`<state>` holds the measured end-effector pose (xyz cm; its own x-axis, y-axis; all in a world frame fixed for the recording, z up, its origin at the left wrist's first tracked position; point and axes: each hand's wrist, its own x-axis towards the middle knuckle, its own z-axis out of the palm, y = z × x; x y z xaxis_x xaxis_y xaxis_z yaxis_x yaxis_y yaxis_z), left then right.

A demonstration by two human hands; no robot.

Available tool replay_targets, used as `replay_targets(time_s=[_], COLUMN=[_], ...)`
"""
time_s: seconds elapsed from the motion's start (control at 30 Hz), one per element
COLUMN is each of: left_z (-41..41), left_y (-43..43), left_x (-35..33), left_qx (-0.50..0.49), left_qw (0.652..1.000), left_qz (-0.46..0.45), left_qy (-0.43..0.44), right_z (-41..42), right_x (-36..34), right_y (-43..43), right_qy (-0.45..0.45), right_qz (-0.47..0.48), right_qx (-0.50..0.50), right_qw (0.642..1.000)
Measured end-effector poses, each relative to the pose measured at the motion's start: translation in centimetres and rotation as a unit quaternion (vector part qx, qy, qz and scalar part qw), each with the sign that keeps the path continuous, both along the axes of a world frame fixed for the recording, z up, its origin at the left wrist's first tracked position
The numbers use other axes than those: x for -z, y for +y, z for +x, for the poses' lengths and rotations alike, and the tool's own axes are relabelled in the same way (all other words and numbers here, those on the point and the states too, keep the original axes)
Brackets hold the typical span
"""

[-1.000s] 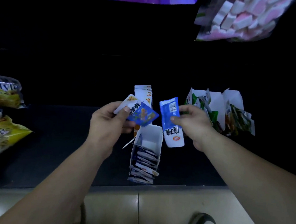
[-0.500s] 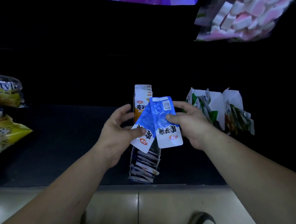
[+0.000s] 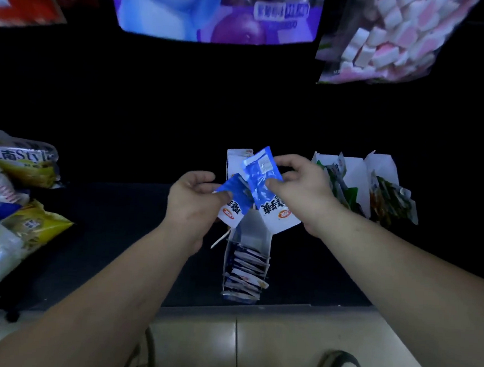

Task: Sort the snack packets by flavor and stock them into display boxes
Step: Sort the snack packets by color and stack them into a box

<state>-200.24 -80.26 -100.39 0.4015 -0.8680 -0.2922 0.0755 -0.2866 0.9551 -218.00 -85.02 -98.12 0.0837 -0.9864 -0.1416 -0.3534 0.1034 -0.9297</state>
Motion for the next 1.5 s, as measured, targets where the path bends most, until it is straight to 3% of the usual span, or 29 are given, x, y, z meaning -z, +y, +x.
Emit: replay_targets(time_s=[0.2, 0.4, 0.47, 0.53, 0.67, 0.83, 0.97, 1.07, 1.13, 1.17, 1.23, 1.3, 1.33, 1.5], left_z=[0.8, -1.1, -2.3, -2.9, -1.6, -0.9, -0.6, -0.8, -1.0, -1.1, -0.9, -0.6, -0.6, -0.8], left_y=[1.9, 5.1, 7.1, 8.9, 9.8, 9.0, 7.3, 6.6, 6.3, 6.2, 5.9, 5.8, 5.9, 6.5], left_x=[-6.6, -13.1, -14.1, -14.4, -13.8, -12.6, -12.1, -12.4, -13.1, -13.4, -13.7, -13.7, -13.7, -14.0], left_qx=[0.087, 0.096, 0.147, 0.222, 0.347, 0.386, 0.338, 0.292, 0.246, 0.213, 0.151, 0.130, 0.129, 0.177], left_qw=[0.991, 0.971, 0.951, 0.938, 0.923, 0.879, 0.850, 0.873, 0.910, 0.933, 0.968, 0.982, 0.985, 0.977], left_qz=[-0.041, -0.136, -0.184, -0.193, -0.117, -0.128, -0.241, -0.275, -0.241, -0.212, -0.153, -0.115, -0.104, -0.084], left_qy=[-0.095, -0.171, -0.199, -0.182, -0.116, -0.248, -0.325, -0.280, -0.230, -0.196, -0.129, -0.075, -0.048, 0.086], right_z=[2.9, 2.7, 2.8, 2.7, 1.0, -0.6, -1.5, -2.0, -2.0, -1.9, -1.5, -1.2, -1.2, -0.8], right_x=[-5.4, -11.3, -12.4, -12.8, -11.9, -12.2, -12.2, -12.2, -11.8, -11.4, -10.6, -9.8, -9.6, -9.6], right_y=[4.6, 8.2, 8.7, 9.6, 10.2, 8.8, 8.4, 8.4, 8.5, 8.6, 8.7, 8.6, 8.6, 9.0], right_qy=[-0.004, -0.085, -0.150, -0.223, -0.268, -0.249, -0.280, -0.320, -0.320, -0.276, -0.107, 0.030, 0.047, -0.101], right_qz=[0.008, 0.043, 0.090, 0.150, 0.200, 0.207, 0.242, 0.219, 0.183, 0.148, 0.029, -0.064, -0.069, 0.028], right_qx=[0.028, 0.155, 0.173, 0.154, 0.100, 0.033, 0.009, 0.007, 0.022, 0.030, 0.025, -0.008, -0.024, -0.008], right_qw=[1.000, 0.983, 0.969, 0.951, 0.937, 0.945, 0.929, 0.922, 0.929, 0.949, 0.993, 0.997, 0.996, 0.994])
